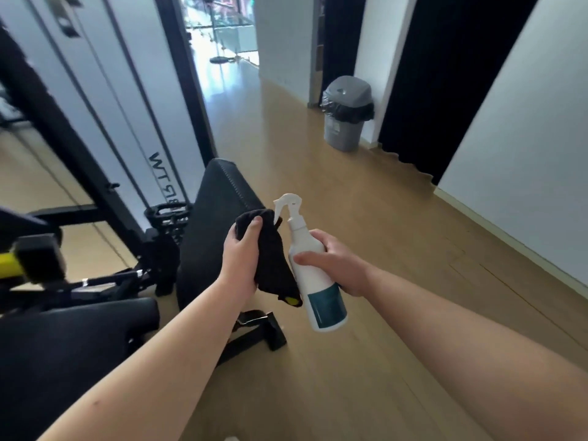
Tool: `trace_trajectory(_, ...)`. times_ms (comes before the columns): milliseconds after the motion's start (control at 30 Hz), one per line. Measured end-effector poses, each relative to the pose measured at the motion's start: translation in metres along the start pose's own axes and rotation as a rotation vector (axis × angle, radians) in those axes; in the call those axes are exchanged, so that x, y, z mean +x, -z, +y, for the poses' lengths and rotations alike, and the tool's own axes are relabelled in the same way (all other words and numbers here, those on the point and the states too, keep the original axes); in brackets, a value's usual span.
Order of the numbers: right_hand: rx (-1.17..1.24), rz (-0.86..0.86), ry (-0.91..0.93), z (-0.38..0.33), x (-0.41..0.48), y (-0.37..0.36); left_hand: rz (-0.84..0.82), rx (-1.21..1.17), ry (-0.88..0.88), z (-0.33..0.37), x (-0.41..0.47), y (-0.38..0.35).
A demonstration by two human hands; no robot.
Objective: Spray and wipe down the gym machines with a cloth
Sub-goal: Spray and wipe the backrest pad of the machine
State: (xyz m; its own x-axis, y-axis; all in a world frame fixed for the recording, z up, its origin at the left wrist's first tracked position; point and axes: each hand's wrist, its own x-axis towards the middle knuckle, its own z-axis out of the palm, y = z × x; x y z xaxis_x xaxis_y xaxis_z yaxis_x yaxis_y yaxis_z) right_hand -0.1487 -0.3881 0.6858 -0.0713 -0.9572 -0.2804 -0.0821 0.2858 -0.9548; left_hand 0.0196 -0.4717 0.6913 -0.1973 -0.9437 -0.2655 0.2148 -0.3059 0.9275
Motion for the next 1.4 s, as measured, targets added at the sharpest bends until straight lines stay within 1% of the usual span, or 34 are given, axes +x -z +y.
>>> trace_trajectory(67,-0.045,-0.034,0.04,-0.007,0.012,-0.022,0.032,-0.017,-0.013,0.008,-0.002,0.024)
trace_trajectory(133,-0.083,-0.071,0.056,-0.012,0.023,-0.046,0.055,0.014,-0.031,0.016,-0.003,0.052)
trace_trajectory(300,-0.112,-0.213,0.05,-0.019,0.045,-0.11,0.126,0.222,-0.078,0.029,-0.002,0.123)
trace_trajectory(433,-0.023,-0.299,-0.017,-0.024,0.061,-0.157,0.182,0.365,-0.114,0.039,0.008,0.169)
trace_trajectory(533,0.069,-0.322,-0.071,-0.027,0.078,-0.185,0.193,0.328,-0.087,0.046,0.023,0.199)
trace_trajectory(633,0.155,-0.37,-0.126,-0.03,0.099,-0.208,0.189,0.241,-0.059,0.052,0.039,0.223)
trace_trajectory(700,0.162,-0.391,-0.133,-0.034,0.11,-0.22,0.164,0.19,-0.001,0.056,0.054,0.236)
trace_trajectory(900,0.112,-0.266,-0.095,-0.048,0.137,-0.252,0.054,0.141,0.164,0.069,0.101,0.261)
trace_trajectory(1100,0.184,-0.103,-0.159,-0.046,0.148,-0.255,0.066,-0.041,0.259,0.074,0.129,0.271)
trace_trajectory(1133,0.158,-0.057,-0.161,-0.046,0.151,-0.254,0.074,-0.052,0.269,0.074,0.133,0.271)
trace_trajectory(1233,0.031,0.167,-0.18,-0.044,0.162,-0.246,0.106,-0.045,0.299,0.072,0.144,0.269)
trace_trajectory(1267,0.011,0.202,-0.183,-0.044,0.165,-0.243,0.113,-0.037,0.305,0.071,0.146,0.267)
trace_trajectory(1400,-0.082,0.185,-0.147,-0.046,0.173,-0.236,0.124,-0.032,0.294,0.069,0.149,0.253)
